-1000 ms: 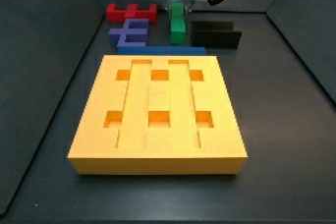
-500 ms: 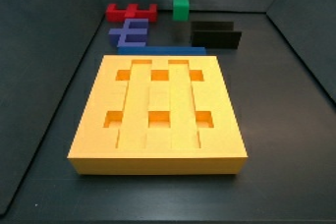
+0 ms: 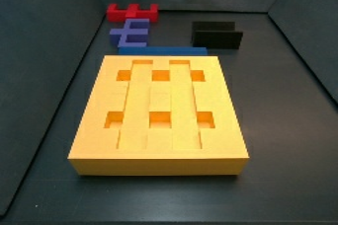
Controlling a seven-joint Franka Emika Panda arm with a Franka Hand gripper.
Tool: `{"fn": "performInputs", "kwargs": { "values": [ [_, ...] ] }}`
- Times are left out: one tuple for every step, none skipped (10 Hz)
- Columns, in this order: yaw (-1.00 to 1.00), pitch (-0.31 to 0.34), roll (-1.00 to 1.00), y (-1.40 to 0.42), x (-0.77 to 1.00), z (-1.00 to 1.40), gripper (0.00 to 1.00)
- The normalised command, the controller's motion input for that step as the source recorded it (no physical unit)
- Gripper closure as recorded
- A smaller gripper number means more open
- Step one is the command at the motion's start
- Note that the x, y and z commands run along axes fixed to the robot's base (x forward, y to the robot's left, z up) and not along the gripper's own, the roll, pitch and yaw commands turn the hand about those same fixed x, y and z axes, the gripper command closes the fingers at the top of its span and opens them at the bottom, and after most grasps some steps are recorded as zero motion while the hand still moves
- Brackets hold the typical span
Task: Pick up the green object. Move up. Move to above the board. Insert the green object.
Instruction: Move to above the board.
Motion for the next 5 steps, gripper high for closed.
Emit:
{"fn": "performInputs", "kwargs": {
  "values": [
    [0.00, 0.072, 0.01, 0.00, 0.04, 0.54, 1.00],
    [0.00, 0.071, 0.00, 0.00, 0.04, 0.37, 1.00],
    [0.00, 0.070, 0.01, 0.00, 0.03, 0.21, 1.00],
    [0.01, 0.075, -0.02, -1.40, -0.18, 0.17, 1.00],
    [0.01, 0.056, -0.01, -1.40, -0.18, 0.15, 1.00]
  ]
}}
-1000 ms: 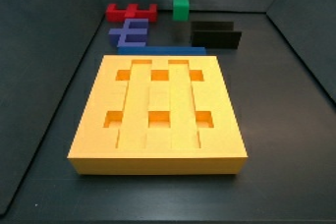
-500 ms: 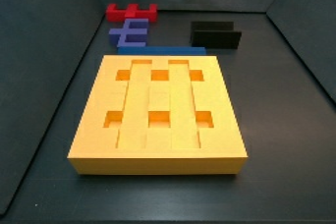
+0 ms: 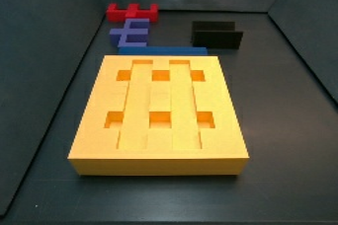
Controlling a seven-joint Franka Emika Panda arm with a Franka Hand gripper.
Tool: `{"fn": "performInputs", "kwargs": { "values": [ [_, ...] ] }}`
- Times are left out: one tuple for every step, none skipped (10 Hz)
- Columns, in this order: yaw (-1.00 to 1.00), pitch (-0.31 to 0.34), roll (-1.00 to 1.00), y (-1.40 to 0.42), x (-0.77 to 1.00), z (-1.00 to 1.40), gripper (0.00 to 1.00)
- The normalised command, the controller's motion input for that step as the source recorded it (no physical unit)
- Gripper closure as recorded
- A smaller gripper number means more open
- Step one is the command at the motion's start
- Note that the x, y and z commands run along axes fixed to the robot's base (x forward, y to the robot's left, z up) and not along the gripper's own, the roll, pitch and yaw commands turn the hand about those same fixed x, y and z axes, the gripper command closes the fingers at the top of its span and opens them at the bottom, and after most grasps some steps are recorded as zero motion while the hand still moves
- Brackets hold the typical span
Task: Pick up the green object. Move up. Move to above the board. Insert the green object.
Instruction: Move to above the board.
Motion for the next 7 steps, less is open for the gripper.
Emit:
{"fn": "performInputs", "kwargs": {
  "values": [
    [0.01, -0.018, 0.05, -1.40, -0.19, 0.15, 1.00],
    [0.01, -0.023, 0.02, -1.40, -0.20, 0.15, 1.00],
    [0.00, -0.010, 0.02, -1.40, -0.19, 0.15, 1.00],
    [0.01, 0.003, 0.01, -1.40, -0.19, 0.15, 1.00],
    [0.01, 0.009, 0.00, -1.40, -0.19, 0.16, 1.00],
    [0.01, 0.011, 0.00, -1.40, -0.19, 0.16, 1.00],
    [0.00, 0.012, 0.00, -1.40, -0.19, 0.16, 1.00]
  ]
}}
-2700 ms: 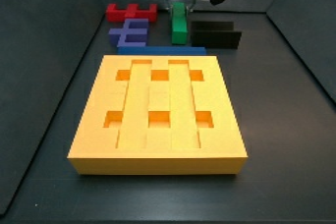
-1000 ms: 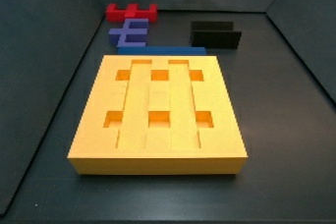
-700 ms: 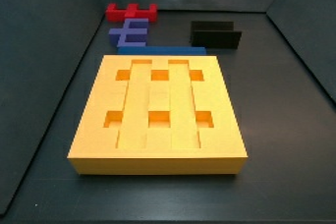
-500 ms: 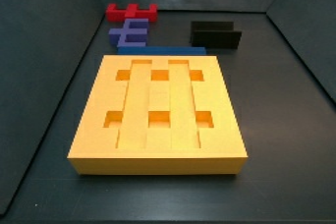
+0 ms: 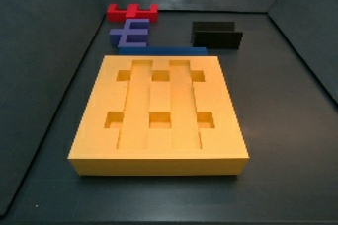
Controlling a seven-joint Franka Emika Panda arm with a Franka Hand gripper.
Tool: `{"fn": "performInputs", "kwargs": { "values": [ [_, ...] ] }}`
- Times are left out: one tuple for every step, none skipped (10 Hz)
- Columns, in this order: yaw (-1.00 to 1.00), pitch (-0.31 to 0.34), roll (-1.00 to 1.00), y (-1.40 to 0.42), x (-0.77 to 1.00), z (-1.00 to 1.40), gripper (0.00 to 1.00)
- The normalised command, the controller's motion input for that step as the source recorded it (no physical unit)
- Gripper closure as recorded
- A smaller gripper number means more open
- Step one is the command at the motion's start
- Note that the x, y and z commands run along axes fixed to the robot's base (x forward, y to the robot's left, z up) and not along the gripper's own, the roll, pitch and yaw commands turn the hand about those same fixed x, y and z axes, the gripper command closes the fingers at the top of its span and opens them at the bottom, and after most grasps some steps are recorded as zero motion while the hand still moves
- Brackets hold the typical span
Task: Pick up the green object. Move up. Move to above the board. Insert the green object.
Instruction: Move to above the board, then insert the green object.
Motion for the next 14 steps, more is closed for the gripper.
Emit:
{"fn": "performInputs", "kwargs": {
  "values": [
    [0.01, 0.019, 0.01, -1.40, -0.19, 0.18, 1.00],
    [0.01, 0.038, 0.00, -1.40, -0.16, 0.20, 1.00],
    [0.01, 0.064, 0.00, -0.81, -0.07, 0.13, 1.00],
    [0.00, 0.097, 0.01, -0.35, 0.01, 0.06, 1.00],
    [0.01, 0.110, 0.00, -0.22, 0.03, 0.04, 1.00],
    [0.00, -0.027, 0.00, 0.00, 0.00, -0.08, 1.00],
    [0.00, -0.017, 0.00, 0.00, 0.00, -0.07, 1.00],
    [0.00, -0.026, 0.00, 0.00, 0.00, -0.08, 1.00],
    [0.00, -0.009, 0.00, 0.00, 0.00, -0.09, 1.00],
    [0.00, 0.000, 0.00, 0.00, 0.00, -0.02, 1.00],
    [0.00, 0.000, -0.01, -0.02, 0.15, -0.34, 1.00],
    [0.00, -0.147, 0.05, -0.09, 0.00, -0.95, 1.00],
    [0.00, -0.144, 0.07, -0.10, -0.08, -1.00, 1.00],
    [0.00, -0.139, 0.08, -0.16, -0.16, -1.00, 1.00]
  ]
}}
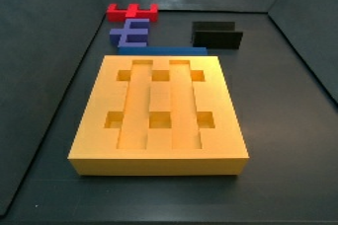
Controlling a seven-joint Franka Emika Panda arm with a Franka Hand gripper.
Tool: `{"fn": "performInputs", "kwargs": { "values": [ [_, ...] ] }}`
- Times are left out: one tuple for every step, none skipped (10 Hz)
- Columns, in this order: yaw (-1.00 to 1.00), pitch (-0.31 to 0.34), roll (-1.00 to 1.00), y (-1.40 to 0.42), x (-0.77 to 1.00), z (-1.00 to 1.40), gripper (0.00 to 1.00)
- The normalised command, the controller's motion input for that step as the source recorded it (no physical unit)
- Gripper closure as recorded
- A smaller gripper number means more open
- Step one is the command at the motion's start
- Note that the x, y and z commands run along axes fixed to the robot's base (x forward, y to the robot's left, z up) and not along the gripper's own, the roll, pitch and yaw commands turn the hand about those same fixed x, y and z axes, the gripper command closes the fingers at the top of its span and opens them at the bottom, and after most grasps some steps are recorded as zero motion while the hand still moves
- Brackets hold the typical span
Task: Pick up the green object. Move up. Move to above the board. Insert the green object.
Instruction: Insert the green object.
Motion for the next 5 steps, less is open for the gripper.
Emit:
{"fn": "performInputs", "kwargs": {
  "values": [
    [0.00, -0.146, 0.08, -0.20, -0.14, -0.99, 1.00],
    [0.00, -0.103, 0.20, -0.07, -0.19, -0.93, 1.00],
    [0.00, -0.099, 0.24, -0.02, -0.19, -0.87, 1.00],
    [0.00, -0.100, 0.25, -0.01, -0.17, -0.84, 1.00],
    [0.00, -0.093, 0.30, 0.00, -0.08, -0.75, 1.00]
  ]
}}
